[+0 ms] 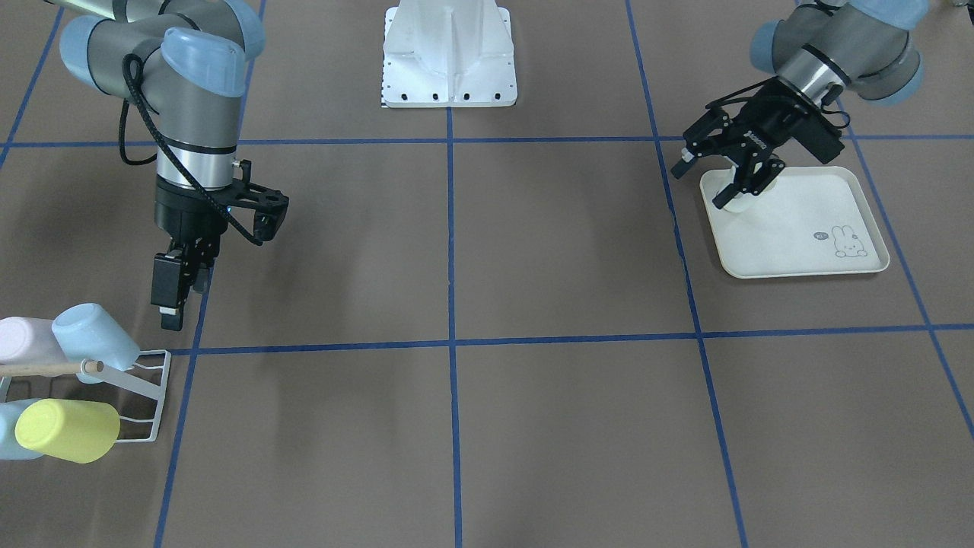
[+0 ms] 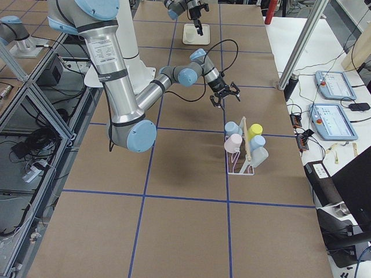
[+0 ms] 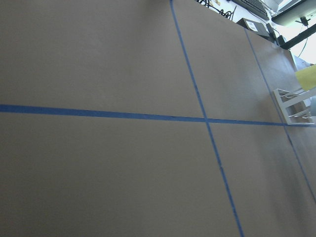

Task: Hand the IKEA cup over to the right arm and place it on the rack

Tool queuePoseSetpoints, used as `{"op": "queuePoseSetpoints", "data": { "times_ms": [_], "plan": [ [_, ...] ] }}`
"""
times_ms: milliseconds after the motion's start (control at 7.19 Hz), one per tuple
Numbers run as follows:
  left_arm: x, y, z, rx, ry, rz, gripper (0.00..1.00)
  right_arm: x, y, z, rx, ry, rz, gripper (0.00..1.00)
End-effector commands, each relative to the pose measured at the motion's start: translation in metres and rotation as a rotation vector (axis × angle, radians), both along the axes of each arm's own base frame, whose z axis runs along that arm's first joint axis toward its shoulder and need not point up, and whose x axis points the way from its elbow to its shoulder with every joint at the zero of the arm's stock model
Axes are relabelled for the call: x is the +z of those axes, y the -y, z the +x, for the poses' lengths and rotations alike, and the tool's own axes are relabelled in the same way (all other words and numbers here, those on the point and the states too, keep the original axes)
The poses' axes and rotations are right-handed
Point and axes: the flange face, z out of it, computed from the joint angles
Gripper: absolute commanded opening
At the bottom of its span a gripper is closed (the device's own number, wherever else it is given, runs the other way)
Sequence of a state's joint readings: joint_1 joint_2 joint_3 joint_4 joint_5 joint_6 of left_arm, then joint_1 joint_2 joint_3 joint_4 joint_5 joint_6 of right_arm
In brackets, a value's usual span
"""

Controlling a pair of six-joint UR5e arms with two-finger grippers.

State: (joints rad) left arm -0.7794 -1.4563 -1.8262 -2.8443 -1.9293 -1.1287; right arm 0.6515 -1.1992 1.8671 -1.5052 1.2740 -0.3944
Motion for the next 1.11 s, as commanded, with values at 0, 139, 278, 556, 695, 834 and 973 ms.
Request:
{"op": "queuePoseSetpoints", "data": {
  "times_ms": [0, 139, 278, 556, 695, 834, 973],
  "plan": [
    [0.061, -0.012, -0.065, -0.043, 0.204, 0.113, 1.0, -0.02, -0.015, -0.017, 0.059, 0.279, -0.039, 0.98],
    [0.08, -0.02, -0.077, -0.039, 0.257, 0.125, 1.0, -0.028, -0.02, -0.02, 0.105, 0.46, -0.075, 0.98],
    [0.092, -0.025, -0.083, -0.043, 0.289, 0.124, 1.0, -0.034, -0.03, -0.026, 0.098, 0.59, -0.157, 0.98],
    [0.108, -0.032, -0.09, -0.101, 0.342, 0.109, 1.0, -0.048, -0.042, -0.033, 0.08, 0.735, -0.29, 0.98],
    [0.118, -0.038, -0.074, -0.065, 0.352, 0.092, 1.0, -0.048, -0.042, -0.032, 0.079, 0.742, -0.288, 0.98],
    [0.122, -0.043, -0.06, -0.041, 0.36, 0.093, 1.0, -0.05, -0.042, -0.032, 0.085, 0.752, -0.293, 0.98],
    [0.122, -0.052, -0.045, -0.01, 0.353, 0.086, 1.0, -0.052, -0.044, -0.033, 0.1, 0.773, -0.311, 0.98]
  ]
}}
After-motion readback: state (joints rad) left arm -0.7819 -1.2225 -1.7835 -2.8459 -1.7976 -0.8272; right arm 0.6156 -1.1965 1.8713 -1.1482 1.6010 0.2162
